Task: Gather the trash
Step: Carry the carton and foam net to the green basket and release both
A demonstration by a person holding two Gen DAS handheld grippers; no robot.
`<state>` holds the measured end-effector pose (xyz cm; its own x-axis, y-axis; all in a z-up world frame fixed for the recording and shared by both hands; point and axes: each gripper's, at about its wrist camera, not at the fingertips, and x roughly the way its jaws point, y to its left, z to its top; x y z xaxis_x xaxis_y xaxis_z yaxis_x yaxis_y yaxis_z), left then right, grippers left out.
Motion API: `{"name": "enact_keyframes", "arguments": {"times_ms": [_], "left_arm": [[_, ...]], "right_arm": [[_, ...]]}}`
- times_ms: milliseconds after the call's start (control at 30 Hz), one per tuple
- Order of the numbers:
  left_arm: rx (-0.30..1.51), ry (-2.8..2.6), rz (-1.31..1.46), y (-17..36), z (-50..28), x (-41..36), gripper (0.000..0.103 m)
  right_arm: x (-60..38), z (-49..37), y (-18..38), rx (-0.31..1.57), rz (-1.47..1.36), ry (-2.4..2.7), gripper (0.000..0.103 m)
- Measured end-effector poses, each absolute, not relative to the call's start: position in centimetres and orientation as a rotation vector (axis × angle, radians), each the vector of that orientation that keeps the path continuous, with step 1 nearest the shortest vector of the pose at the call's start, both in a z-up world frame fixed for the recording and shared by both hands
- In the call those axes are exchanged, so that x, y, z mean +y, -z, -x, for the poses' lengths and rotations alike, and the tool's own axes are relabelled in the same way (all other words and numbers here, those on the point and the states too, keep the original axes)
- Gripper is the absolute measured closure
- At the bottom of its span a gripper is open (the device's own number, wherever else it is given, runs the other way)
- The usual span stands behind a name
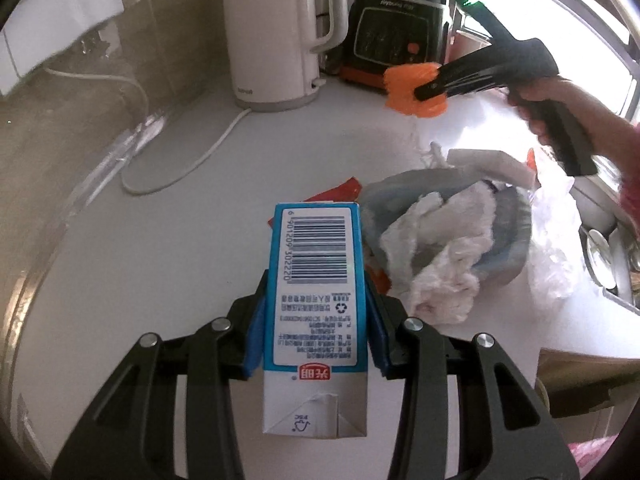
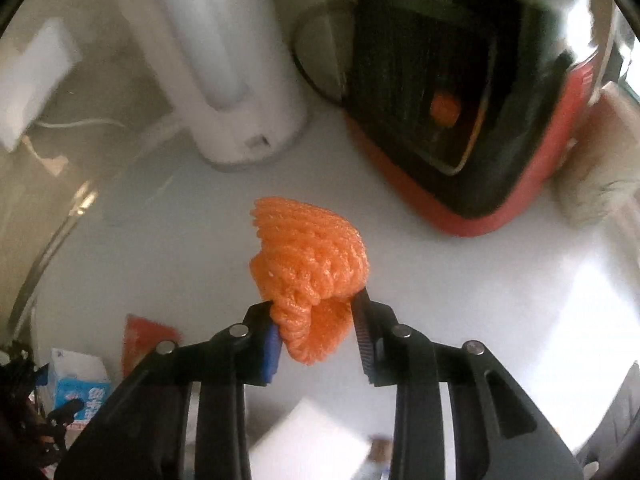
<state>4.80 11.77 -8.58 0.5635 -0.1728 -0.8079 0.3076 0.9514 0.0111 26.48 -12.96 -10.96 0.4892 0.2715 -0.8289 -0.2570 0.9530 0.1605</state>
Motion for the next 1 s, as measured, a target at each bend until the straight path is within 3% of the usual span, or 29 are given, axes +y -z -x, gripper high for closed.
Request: {"name": "enact_keyframes", "arguments": {"times_ms": [167,333,567,800,1000], "left_arm": [[0.907,0.323,-0.126,5.6,-1.1,9.4,0.062],[0.957,0.345,-0.133,5.5,4.0,6.1,0.062],[1.081,0.347,-0.115,9.3,12.7,2.8,0.062],[1.192,0.272,-0.069,15.1,18.3,-0.7,0.062],[1.177,0.234,-0.083,16.2,20.2,-3.6,0.062]], "right_arm": [[-11.9,-16.0,5.7,0.878,0.018,-0.347,0.071],[-12.3,-2.3,5.5,0.86,0.013,-0.343,0.071],[-15.7,12.5,11.2,0.988,0.002,-0.293,0.07],[-19.1,19.2,16.6,1.078,-0.006,-0.319,0.07],[-20.2,22.6,18.8,1.08,-0.003,-0.363,0.07]]}}
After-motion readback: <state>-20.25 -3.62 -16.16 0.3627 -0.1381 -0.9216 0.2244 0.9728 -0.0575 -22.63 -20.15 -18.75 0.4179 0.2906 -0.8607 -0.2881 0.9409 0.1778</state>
